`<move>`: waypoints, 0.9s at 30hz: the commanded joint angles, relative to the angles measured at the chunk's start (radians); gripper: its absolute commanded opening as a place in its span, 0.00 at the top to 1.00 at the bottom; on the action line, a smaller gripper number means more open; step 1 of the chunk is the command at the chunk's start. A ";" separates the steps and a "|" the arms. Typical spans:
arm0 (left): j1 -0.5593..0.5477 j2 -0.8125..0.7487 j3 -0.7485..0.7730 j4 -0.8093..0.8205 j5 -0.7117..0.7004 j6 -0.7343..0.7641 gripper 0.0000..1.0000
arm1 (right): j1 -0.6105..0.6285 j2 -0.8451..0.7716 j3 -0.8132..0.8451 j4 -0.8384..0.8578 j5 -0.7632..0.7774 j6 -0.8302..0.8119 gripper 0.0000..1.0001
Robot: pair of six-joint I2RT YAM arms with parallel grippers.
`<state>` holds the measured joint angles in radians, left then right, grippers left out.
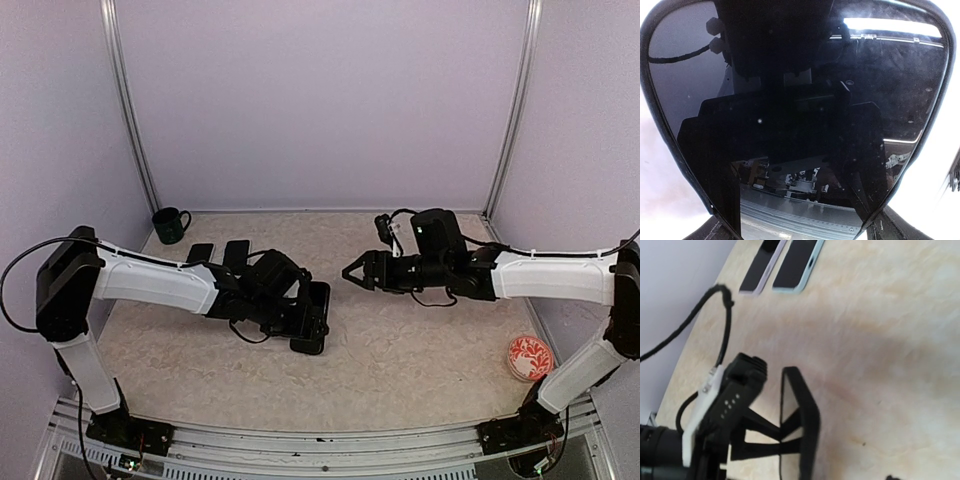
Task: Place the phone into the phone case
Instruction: Place the phone with the phone case at the center of the board.
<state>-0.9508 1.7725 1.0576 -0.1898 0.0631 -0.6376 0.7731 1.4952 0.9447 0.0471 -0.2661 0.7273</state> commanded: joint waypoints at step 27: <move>0.387 0.384 0.569 -0.188 -0.011 0.258 0.30 | -0.062 -0.382 -0.356 0.029 0.061 -0.019 0.01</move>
<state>-0.6025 2.1063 1.5436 -0.3641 0.0448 -0.4419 0.7216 1.1404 0.6392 0.0330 -0.1959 0.6888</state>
